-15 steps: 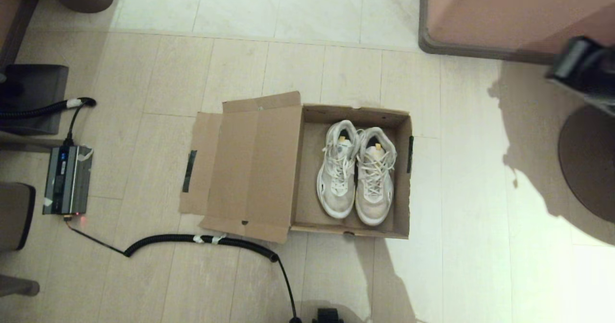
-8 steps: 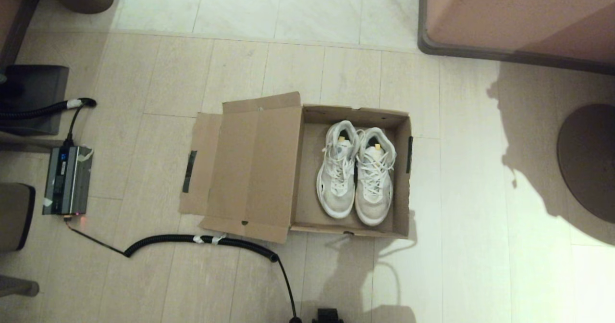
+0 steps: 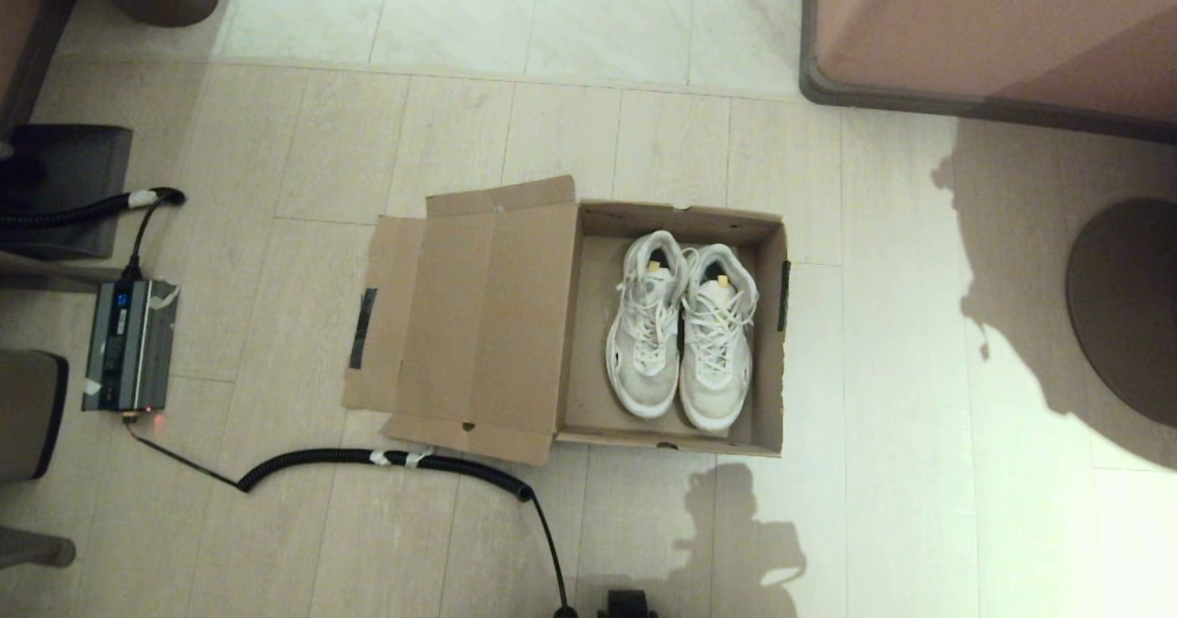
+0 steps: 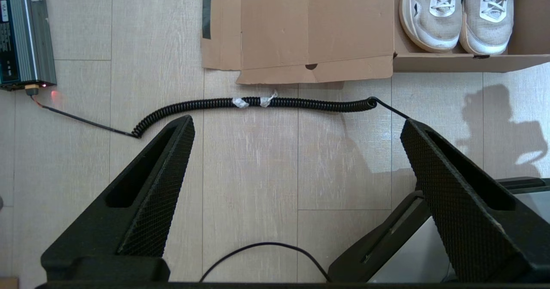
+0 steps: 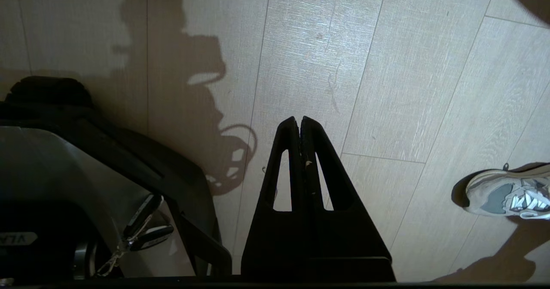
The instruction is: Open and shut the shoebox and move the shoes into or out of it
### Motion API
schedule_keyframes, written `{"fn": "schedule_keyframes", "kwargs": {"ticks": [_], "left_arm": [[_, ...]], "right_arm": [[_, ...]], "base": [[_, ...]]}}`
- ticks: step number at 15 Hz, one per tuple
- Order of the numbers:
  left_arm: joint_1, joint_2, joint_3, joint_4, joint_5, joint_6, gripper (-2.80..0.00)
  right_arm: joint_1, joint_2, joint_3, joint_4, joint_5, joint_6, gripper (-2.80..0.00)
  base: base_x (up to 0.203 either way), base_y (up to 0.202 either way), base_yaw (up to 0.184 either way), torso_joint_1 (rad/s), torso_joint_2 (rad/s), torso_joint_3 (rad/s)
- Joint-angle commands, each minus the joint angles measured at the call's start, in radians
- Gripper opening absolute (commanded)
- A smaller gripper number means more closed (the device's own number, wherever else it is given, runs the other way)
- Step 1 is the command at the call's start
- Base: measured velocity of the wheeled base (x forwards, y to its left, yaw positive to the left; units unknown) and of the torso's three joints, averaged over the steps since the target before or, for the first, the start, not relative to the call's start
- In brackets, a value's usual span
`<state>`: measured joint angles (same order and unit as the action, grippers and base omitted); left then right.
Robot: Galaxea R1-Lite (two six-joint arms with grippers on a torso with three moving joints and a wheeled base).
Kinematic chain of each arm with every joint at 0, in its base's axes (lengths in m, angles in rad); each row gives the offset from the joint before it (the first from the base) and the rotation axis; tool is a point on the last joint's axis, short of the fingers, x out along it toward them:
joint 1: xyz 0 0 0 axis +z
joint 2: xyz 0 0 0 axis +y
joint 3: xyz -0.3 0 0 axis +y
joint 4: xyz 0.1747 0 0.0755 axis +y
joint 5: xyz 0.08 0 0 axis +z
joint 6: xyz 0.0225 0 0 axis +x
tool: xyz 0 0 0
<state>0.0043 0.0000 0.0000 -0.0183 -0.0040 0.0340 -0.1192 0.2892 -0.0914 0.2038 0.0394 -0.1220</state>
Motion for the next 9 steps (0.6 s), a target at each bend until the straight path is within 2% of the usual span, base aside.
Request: {"fn": "schedule_keyframes", "kwargs": {"ticks": [1, 3, 4, 6, 9], "left_arm": [[0.0, 0.002, 0.008, 0.0, 0.0, 0.001, 0.0], [0.0, 0.002, 0.008, -0.002, 0.0, 0.0, 0.0], [0.0, 0.002, 0.008, 0.0, -0.001, 0.001, 0.0], [0.0, 0.002, 0.008, 0.0, -0.001, 0.0, 0.0], [0.0, 0.002, 0.008, 0.0, -0.001, 0.0, 0.0]], "right_arm": [[0.004, -0.007, 0.014, -0.008, 0.001, -0.007, -2.8], [0.005, -0.007, 0.042, -0.095, 0.0, -0.022, -2.8], [0.028, 0.005, 0.039, -0.083, -0.001, -0.024, -2.8], [0.134, 0.034, 0.034, -0.067, -0.003, -0.001, -2.8], [0.139, -0.103, 0.033, -0.064, -0.006, 0.009, -2.8]], "base": [[0.0, 0.0, 0.0, 0.0, 0.0, 0.0], [0.0, 0.0, 0.0, 0.0, 0.0, 0.0], [0.0, 0.0, 0.0, 0.0, 0.0, 0.0], [0.0, 0.0, 0.0, 0.0, 0.0, 0.0], [0.0, 0.0, 0.0, 0.0, 0.0, 0.0]]}}
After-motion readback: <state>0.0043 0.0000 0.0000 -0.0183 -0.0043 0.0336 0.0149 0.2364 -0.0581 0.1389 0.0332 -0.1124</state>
